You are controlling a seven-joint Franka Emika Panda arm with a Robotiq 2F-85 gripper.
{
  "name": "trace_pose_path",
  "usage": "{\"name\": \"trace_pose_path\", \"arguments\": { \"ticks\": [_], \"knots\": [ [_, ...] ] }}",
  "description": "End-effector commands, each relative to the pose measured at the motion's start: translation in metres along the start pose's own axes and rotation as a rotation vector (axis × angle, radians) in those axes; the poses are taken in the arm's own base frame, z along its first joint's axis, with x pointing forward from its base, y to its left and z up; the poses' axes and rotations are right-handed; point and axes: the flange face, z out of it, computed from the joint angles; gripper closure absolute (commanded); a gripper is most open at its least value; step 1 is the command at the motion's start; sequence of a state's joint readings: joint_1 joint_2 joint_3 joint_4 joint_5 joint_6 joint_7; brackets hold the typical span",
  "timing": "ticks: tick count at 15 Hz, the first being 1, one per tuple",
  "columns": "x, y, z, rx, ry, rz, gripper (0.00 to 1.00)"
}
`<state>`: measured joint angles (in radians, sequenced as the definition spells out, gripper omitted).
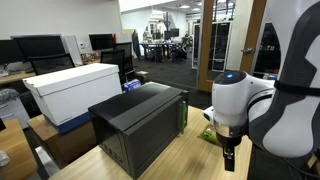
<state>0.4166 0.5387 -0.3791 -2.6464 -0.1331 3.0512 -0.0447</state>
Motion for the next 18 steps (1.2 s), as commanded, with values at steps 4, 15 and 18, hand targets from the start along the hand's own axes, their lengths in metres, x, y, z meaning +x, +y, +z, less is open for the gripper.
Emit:
{"name": "trace_pose_path", "arguments": {
  "ticks": [4, 15, 18],
  "knots": [
    [-0.005, 0.038, -0.019, -0.003, 0.136, 0.132, 0.00],
    [-0.004, 0.100, -0.027, 0.033, 0.398, 0.330, 0.00],
    [0.015, 0.120, -0.041, 0.035, 0.447, 0.366, 0.00]
  ]
}}
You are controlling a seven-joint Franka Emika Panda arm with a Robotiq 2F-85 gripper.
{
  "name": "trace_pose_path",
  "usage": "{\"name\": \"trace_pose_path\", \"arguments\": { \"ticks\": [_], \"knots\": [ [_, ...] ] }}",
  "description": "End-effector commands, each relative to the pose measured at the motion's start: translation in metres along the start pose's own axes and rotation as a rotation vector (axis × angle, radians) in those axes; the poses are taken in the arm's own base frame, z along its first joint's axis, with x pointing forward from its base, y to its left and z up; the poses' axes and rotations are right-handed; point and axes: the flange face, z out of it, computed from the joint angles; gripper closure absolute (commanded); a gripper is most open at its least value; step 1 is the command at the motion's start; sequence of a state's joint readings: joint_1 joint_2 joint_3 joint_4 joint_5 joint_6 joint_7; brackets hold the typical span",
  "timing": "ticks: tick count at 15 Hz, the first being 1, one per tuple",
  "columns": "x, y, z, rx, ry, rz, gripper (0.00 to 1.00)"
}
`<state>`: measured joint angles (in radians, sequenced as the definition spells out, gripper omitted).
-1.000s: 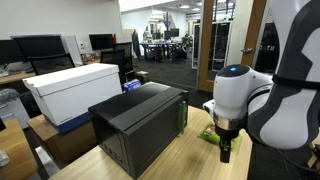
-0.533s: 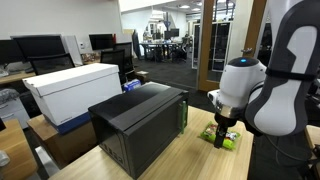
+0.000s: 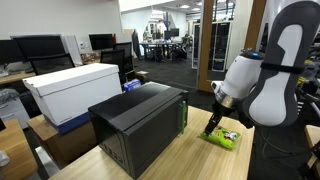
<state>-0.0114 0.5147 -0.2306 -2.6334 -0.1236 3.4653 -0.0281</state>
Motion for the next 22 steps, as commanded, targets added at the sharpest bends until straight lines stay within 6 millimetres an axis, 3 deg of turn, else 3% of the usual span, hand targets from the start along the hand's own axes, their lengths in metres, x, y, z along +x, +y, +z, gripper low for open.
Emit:
{"name": "trace_pose_path", "arguments": {
  "ticks": [1, 4, 11, 16, 22],
  "knots": [
    [0.032, 0.013, -0.011, 0.001, 0.073, 0.045, 0.00],
    [0.074, 0.022, -0.008, -0.024, 0.142, 0.056, 0.00],
    [0.087, 0.015, 0.024, -0.002, 0.140, 0.036, 0.00],
    [0.105, 0.029, 0.040, -0.006, 0.166, 0.065, 0.00],
    [0.108, 0.035, 0.060, 0.021, 0.170, 0.075, 0.00]
  ]
}}
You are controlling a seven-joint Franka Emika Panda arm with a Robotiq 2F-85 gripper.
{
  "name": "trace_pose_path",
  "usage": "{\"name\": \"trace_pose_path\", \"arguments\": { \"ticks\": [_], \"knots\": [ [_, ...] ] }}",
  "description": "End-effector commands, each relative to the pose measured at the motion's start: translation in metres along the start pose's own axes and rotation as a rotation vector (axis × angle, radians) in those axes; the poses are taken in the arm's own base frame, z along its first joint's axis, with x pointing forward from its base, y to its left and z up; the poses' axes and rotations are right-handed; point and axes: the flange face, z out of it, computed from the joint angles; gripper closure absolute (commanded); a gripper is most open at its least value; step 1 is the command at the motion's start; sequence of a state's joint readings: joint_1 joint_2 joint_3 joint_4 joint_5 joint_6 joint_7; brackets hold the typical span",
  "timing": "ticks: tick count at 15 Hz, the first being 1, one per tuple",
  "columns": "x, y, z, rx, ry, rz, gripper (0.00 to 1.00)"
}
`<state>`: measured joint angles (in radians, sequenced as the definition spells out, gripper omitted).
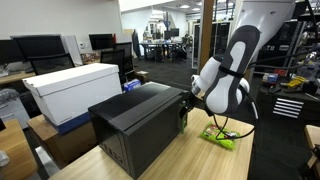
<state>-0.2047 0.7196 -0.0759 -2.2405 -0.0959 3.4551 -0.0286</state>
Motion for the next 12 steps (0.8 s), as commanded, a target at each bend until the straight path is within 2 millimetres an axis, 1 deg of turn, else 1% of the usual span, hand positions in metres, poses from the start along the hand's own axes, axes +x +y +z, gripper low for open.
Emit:
{"name": "trace_pose_path", "arguments": {
  "ticks": [1, 2, 3, 4, 5, 9, 12],
  "knots": [
    [-0.001, 0.002, 0.011, 0.018, 0.000, -0.013, 0.00],
    [-0.001, 0.002, 0.014, 0.019, -0.002, -0.013, 0.00],
    [0.000, 0.002, 0.015, 0.016, 0.001, -0.019, 0.25],
    [0.002, 0.002, 0.017, 0.014, 0.003, -0.025, 0.26],
    [0.004, 0.003, 0.019, 0.009, 0.006, -0.033, 0.36],
    [0.013, 0.005, 0.022, -0.005, 0.021, -0.055, 0.63],
    [0.006, -0.004, 0.023, 0.005, 0.008, -0.089, 0.84]
  ]
}}
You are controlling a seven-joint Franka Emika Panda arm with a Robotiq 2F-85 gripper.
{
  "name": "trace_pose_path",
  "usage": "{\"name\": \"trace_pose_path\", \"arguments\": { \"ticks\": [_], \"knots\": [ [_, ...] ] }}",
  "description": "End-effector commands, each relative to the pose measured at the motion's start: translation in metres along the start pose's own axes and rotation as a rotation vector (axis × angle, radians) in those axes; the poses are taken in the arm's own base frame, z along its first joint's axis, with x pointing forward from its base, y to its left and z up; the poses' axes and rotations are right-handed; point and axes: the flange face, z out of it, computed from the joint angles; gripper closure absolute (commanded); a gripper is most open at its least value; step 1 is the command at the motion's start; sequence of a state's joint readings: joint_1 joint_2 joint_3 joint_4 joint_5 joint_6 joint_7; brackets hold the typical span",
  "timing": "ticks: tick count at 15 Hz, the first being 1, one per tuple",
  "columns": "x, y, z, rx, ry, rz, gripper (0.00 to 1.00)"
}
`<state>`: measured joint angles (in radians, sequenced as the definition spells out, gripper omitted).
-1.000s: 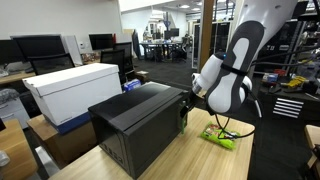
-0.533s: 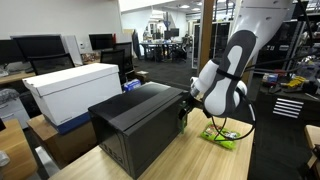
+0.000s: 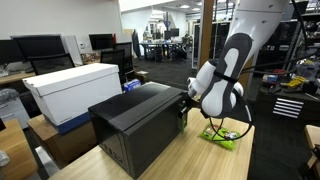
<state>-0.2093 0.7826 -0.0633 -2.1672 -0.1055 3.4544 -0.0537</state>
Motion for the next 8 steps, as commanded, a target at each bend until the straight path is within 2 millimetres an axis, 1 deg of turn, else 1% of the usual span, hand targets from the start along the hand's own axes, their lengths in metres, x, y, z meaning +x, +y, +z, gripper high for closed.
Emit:
{"name": "trace_pose_path", "arguments": {
  "ticks": [1, 2, 3, 4, 7, 8],
  "knots": [
    [-0.003, -0.003, 0.002, -0.001, -0.009, -0.064, 0.91],
    [-0.007, -0.006, 0.002, 0.003, -0.016, -0.074, 0.96],
    [-0.014, -0.010, 0.001, 0.006, -0.030, -0.079, 0.97],
    [-0.017, -0.010, 0.001, 0.006, -0.035, -0.077, 0.93],
    [-0.036, -0.010, 0.001, 0.003, -0.072, -0.062, 0.93],
    [-0.046, -0.011, 0.001, -0.003, -0.093, -0.063, 0.93]
  ]
}}
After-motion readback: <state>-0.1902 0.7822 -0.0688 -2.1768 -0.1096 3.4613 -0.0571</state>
